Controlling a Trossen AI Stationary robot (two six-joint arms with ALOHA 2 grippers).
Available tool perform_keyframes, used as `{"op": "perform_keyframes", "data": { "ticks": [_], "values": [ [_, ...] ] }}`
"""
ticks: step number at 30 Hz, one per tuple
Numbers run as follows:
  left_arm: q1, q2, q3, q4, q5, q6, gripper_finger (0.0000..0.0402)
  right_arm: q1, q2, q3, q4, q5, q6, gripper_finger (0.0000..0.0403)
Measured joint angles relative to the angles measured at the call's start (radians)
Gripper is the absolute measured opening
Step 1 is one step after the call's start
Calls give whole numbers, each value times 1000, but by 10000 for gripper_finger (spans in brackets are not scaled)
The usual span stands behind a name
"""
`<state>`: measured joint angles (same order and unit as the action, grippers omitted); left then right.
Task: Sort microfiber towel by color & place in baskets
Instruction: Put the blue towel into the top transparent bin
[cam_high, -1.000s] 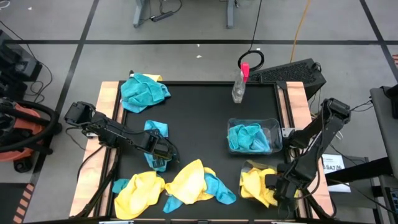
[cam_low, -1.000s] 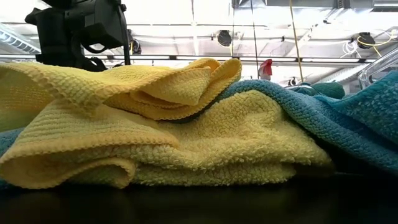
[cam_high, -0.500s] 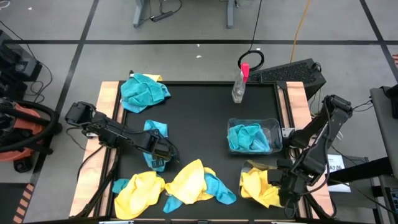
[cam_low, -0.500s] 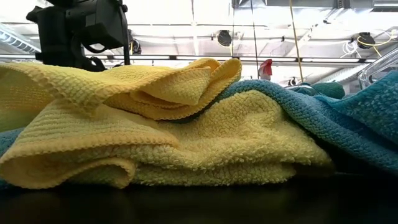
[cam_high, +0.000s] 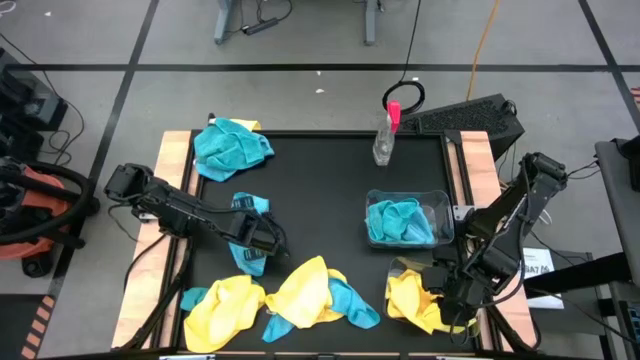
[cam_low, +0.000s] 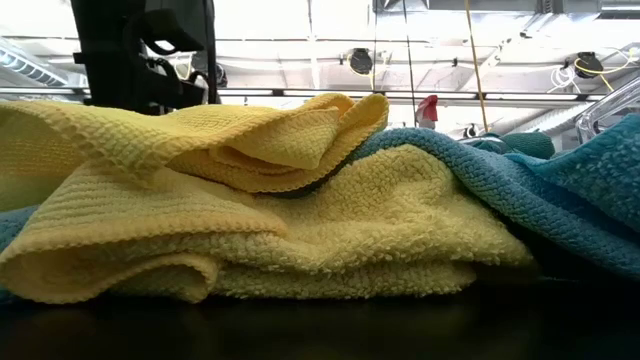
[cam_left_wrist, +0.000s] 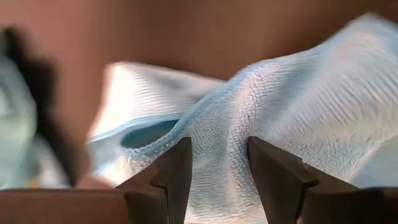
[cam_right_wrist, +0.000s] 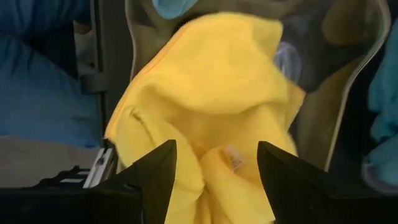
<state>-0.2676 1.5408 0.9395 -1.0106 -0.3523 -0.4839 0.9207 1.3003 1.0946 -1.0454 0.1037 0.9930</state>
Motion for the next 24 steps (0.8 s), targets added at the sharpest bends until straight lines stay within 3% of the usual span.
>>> {"op": "perform_keyframes", "data": {
  "ticks": [3, 7, 14, 20, 24],
  "values": [
    [2, -1, 10, -49, -18, -37, 190, -12, 0, 0, 0, 5, -31, 215],
    [17, -1, 5, -42, -10, -58, 259, -32, 0, 0, 0, 7, -66, 215],
    [81, -2, -89, 92, 114, -8, 363, -50, 0, 0, 4, 37, -97, 215],
    [140, -10, -198, 198, 180, 0, 378, -50, 0, 0, 8, 52, -98, 215],
    [148, -11, -221, 258, 230, 48, 353, -50, 0, 0, 9, 55, -98, 215]
  ]
}}
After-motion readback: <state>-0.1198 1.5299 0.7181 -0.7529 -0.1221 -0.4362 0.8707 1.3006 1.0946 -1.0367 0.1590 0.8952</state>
